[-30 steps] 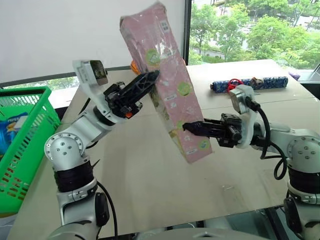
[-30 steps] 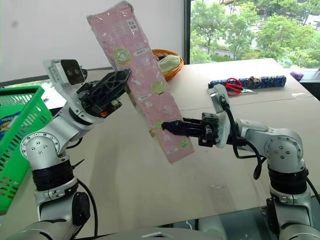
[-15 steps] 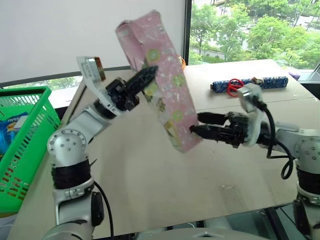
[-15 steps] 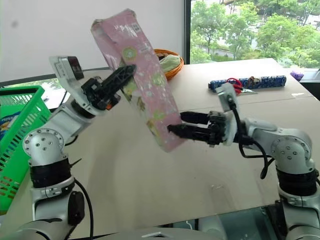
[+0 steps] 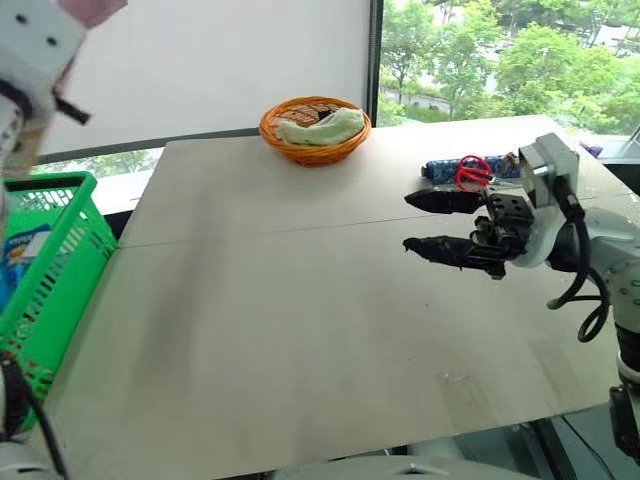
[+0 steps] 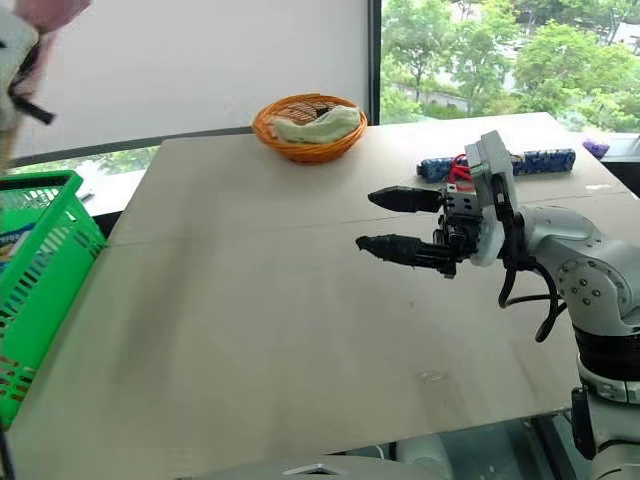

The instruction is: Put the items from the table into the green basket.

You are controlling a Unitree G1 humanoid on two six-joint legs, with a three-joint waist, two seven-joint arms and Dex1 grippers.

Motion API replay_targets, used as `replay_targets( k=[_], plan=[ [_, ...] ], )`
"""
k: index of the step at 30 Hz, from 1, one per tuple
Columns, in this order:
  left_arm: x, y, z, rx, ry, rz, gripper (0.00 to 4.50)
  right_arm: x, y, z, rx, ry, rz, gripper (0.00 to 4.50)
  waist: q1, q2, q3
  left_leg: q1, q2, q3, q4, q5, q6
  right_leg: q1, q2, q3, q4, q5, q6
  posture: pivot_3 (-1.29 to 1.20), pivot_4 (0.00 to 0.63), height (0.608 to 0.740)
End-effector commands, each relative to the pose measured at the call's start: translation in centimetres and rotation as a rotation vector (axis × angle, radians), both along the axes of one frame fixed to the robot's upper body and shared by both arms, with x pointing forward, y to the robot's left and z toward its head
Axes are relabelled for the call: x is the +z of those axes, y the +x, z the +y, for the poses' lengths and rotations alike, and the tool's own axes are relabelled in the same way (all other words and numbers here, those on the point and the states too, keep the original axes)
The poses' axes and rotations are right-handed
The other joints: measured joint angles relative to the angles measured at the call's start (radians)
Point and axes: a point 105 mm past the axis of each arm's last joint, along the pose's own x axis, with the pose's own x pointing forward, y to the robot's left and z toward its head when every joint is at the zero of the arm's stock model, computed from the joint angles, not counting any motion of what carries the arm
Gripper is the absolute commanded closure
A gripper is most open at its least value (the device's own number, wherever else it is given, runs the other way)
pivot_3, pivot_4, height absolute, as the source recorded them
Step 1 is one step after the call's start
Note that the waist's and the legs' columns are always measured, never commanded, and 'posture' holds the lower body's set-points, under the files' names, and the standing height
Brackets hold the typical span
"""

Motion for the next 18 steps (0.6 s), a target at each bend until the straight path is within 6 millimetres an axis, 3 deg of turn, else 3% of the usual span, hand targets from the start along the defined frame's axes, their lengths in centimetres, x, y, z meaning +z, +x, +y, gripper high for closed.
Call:
replay_targets(
  k=[1, 5, 10, 11, 12, 15, 18],
  plan=[
    [1.4, -2.1, 2.7, 0.162, 0.084, 0.022, 4.40, 1.2, -0.1, 0.2, 0.024, 0.016, -0.079, 0.63, 0.010, 0.000, 0.000, 0.000, 0.000, 0.000, 0.000, 0.000, 0.000, 0.000, 0.000, 0.000, 0.000, 0.000, 0.000, -0.03, 0.000, 0.738],
    [-1.8, -3.8, 6.2, 0.331, 0.086, 0.212, 4.40, 1.0, 0.4, 0.1, 0.027, 0.013, -0.087, 0.63, 0.017, 0.000, 0.000, 0.000, -0.001, 0.001, 0.000, -0.002, 0.003, 0.000, -0.001, 0.000, 0.000, 0.000, 0.000, -0.03, 0.000, 0.738],
    [-4.0, -5.2, 8.5, 0.429, 0.058, 0.279, 4.40, 0.6, 0.5, 0.5, 0.037, 0.013, -0.090, 0.63, 0.031, -0.004, 0.001, 0.000, 0.000, -0.001, 0.000, -0.001, 0.002, 0.000, -0.001, -0.002, 0.002, 0.000, 0.000, 0.06, 0.000, 0.738],
    [-4.4, -5.5, 8.9, 0.443, 0.049, 0.287, 3.39, 0.6, 0.5, 0.5, 0.038, 0.015, -0.091, 0.63, 0.033, -0.005, 0.001, 0.000, 0.000, -0.001, 0.000, -0.001, 0.002, 0.000, -0.001, -0.002, 0.002, 0.000, 0.000, 0.06, 0.000, 0.738],
    [-4.7, -5.7, 9.2, 0.457, 0.041, 0.285, 3.12, 0.6, 0.5, 0.5, 0.039, 0.017, -0.091, 0.63, 0.038, -0.004, 0.001, 0.000, 0.000, -0.001, 0.000, -0.001, 0.002, 0.000, -0.001, -0.001, 0.002, 0.000, 0.000, 0.06, 0.000, 0.738],
    [-4.8, -6.3, 10.2, 0.503, 0.056, 0.264, 1.61, 0.6, 0.6, 0.6, 0.038, 0.018, -0.091, 0.63, 0.050, -0.005, 0.001, 0.000, 0.000, 0.000, 0.000, -0.001, 0.002, 0.000, -0.001, -0.001, 0.002, 0.000, 0.000, 0.06, 0.000, 0.738],
    [-5.3, -7.6, 11.8, 0.573, 0.026, 0.278, 0.42, 0.6, 0.6, 0.4, 0.035, 0.014, -0.092, 0.63, 0.058, -0.005, 0.001, 0.000, -0.001, -0.001, 0.000, -0.001, 0.002, 0.000, -0.001, -0.002, 0.002, 0.000, 0.000, 0.05, 0.000, 0.738]
  ],
)
